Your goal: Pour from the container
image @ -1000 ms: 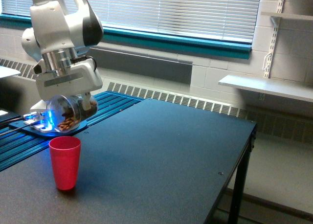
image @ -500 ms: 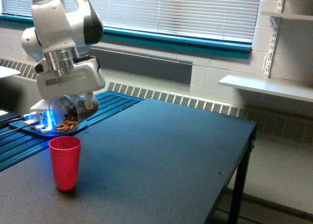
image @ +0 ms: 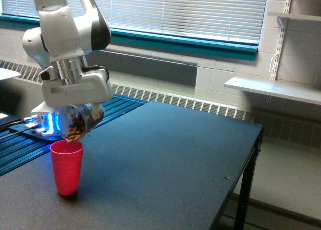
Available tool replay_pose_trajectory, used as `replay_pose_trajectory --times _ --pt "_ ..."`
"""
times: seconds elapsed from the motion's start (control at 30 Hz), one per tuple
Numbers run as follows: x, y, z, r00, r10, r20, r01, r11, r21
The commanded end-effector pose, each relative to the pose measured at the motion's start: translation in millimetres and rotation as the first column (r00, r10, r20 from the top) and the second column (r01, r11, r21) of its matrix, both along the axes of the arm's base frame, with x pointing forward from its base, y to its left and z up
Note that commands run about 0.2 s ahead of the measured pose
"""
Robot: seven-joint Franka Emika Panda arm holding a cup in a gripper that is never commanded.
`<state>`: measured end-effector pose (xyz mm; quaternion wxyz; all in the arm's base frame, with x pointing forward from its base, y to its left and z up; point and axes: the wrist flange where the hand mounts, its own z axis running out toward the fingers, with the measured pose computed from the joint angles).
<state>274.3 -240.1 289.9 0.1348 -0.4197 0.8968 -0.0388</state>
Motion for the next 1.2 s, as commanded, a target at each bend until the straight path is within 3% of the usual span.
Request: replay_pose_trajectory --times 0.03,0.5,1.2 --pt "5.5 0.1 -3.2 1.000 -0.014 -0.015 0.014 1.000 0.017" --pt "9.6 2.7 3.8 1.000 0.001 0.019 -0.001 1.000 -0.019" --pt "5.5 6.0 6.6 1.000 0.006 0.030 -0.006 1.000 -0.007"
